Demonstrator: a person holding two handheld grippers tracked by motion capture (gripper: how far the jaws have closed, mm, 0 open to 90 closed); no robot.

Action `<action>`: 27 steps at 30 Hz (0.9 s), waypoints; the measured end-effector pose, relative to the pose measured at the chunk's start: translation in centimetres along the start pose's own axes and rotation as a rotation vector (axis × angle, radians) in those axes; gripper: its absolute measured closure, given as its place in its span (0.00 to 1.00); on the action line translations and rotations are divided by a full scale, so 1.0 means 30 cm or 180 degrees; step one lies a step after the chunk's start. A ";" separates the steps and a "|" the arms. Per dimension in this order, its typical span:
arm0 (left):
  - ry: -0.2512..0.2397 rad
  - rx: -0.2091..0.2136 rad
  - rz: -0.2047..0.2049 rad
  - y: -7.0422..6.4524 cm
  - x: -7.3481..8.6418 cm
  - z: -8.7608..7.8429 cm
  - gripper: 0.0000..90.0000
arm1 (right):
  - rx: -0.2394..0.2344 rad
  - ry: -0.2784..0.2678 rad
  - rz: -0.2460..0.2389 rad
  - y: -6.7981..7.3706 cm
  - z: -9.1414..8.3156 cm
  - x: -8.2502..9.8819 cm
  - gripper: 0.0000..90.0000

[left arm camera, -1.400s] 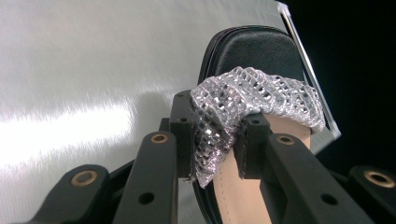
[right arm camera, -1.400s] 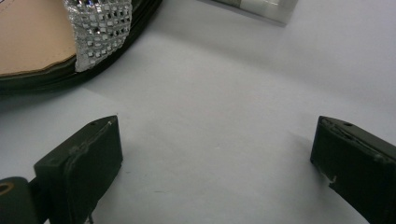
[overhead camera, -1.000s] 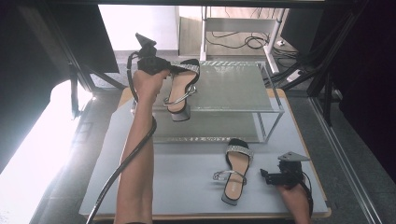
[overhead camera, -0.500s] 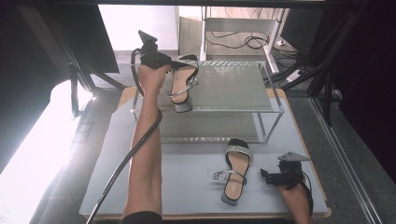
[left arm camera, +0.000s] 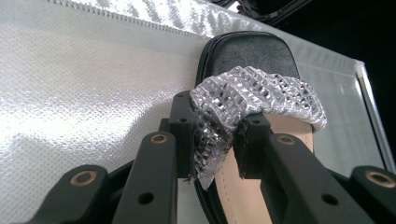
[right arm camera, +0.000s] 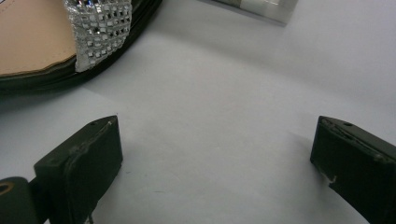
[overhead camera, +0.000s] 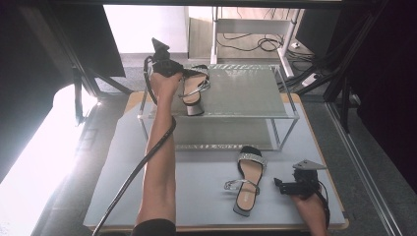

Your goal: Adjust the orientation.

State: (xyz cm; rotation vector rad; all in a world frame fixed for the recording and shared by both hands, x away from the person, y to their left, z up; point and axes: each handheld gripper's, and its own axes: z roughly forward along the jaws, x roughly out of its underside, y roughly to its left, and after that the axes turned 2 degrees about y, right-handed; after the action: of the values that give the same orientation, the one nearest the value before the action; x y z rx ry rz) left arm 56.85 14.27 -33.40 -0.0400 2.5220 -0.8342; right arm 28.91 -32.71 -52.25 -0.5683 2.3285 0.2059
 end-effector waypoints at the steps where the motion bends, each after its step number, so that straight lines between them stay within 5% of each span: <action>1: -0.0005 -0.0003 0.0000 0.001 0.001 0.003 0.80 | 0.0000 0.0000 0.0000 0.000 0.000 0.000 0.02; 13: -0.0002 0.0302 0.0012 0.015 0.013 -0.005 0.55 | -0.0001 0.0001 0.0001 0.000 0.000 0.000 0.02; 19: -0.0117 0.0426 0.0212 0.011 0.035 -0.063 0.43 | -0.0001 0.0001 0.0003 0.000 0.000 0.000 0.02; 27: -0.0115 0.0407 0.0490 0.001 0.084 -0.132 0.30 | 0.0000 0.0002 0.0002 0.000 0.000 0.000 0.02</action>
State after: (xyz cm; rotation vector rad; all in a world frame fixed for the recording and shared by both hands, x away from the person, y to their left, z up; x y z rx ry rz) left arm 52.84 16.06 -31.73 0.1771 2.3976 -0.9207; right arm 28.91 -32.69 -52.25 -0.5677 2.3292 0.2062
